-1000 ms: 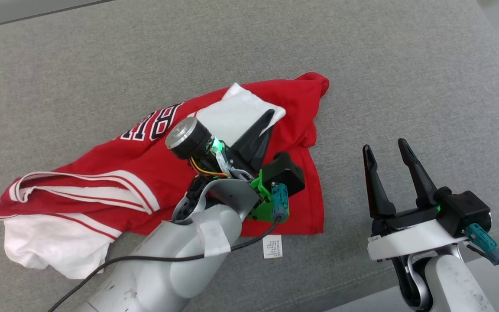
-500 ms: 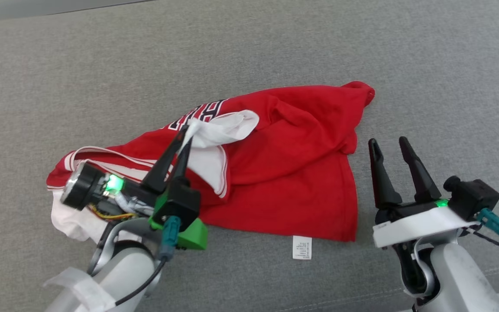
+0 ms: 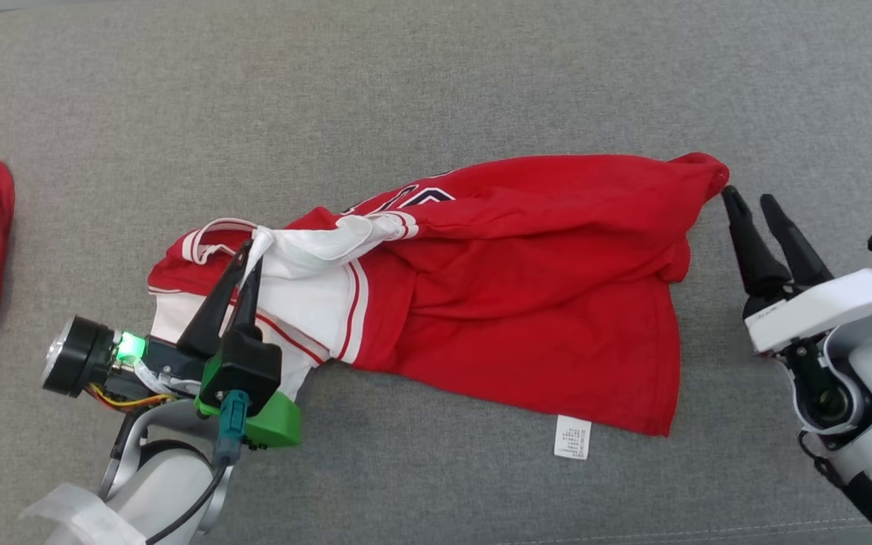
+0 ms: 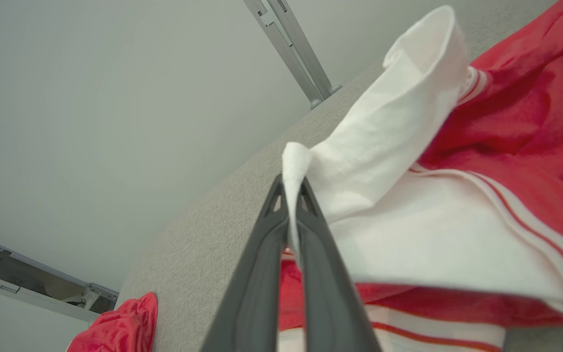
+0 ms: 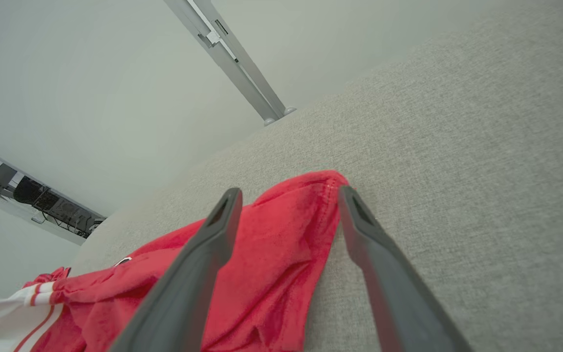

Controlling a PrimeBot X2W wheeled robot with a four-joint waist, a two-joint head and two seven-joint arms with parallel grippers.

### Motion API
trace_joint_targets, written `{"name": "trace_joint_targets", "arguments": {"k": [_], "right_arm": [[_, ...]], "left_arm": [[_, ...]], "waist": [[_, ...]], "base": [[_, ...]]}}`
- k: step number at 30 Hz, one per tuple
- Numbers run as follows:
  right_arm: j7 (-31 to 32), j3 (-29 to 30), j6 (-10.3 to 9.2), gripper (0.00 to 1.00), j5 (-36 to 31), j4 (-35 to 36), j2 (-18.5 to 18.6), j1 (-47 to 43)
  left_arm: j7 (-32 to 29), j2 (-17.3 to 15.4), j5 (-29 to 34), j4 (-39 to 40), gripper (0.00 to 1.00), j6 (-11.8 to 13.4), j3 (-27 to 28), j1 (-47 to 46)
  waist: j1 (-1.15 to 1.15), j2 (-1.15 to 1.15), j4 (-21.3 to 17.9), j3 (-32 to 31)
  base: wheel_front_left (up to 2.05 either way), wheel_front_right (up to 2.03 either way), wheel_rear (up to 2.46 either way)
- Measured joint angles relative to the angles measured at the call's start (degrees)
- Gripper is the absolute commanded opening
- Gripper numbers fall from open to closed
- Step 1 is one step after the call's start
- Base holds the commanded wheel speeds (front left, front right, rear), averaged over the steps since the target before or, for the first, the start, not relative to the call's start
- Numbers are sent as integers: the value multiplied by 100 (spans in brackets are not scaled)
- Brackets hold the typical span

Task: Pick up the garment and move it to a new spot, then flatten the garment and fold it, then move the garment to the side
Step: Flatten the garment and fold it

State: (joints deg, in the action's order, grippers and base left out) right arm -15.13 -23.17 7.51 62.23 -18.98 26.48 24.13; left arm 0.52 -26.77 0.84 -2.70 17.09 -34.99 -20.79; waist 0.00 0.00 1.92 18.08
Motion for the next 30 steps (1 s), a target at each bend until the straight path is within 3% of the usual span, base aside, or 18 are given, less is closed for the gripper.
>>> {"name": "trace_joint_targets", "arguments": {"k": [6, 17, 18, 19, 23, 30], "right_arm": [[111, -512, 0, 100, 698, -604, 419, 502], [91, -883, 0, 100, 1839, -781, 504, 1083], [90, -888, -1, 96, 1922, -768, 504, 1096], [89, -880, -1, 63, 2015, -735, 509, 1117], [66, -862, -1, 0, 2258, -542, 580, 1148], [62, -827, -1, 0, 2550, -41, 801, 975]], "left_arm": [[12, -14, 32, -65, 0, 7, -32, -59], [4, -43, 75, -68, 0, 9, -56, -282], [4, -43, 79, -69, 0, 9, -62, -304], [4, -41, 81, -73, 0, 10, -65, -328], [-2, -31, 91, -89, 0, 34, -87, -375], [-147, -77, 191, 62, 0, 112, -97, -384]], "waist": [[0, 0, 109, 164], [0, 0, 270, 521], [0, 0, 286, 554], [0, 0, 304, 585], [0, 0, 367, 659], [0, 0, 357, 578]], "base": [[0, 0, 0], [0, 0, 0], [0, 0, 0], [0, 0, 0], [0, 0, 0], [0, 0, 0]]}}
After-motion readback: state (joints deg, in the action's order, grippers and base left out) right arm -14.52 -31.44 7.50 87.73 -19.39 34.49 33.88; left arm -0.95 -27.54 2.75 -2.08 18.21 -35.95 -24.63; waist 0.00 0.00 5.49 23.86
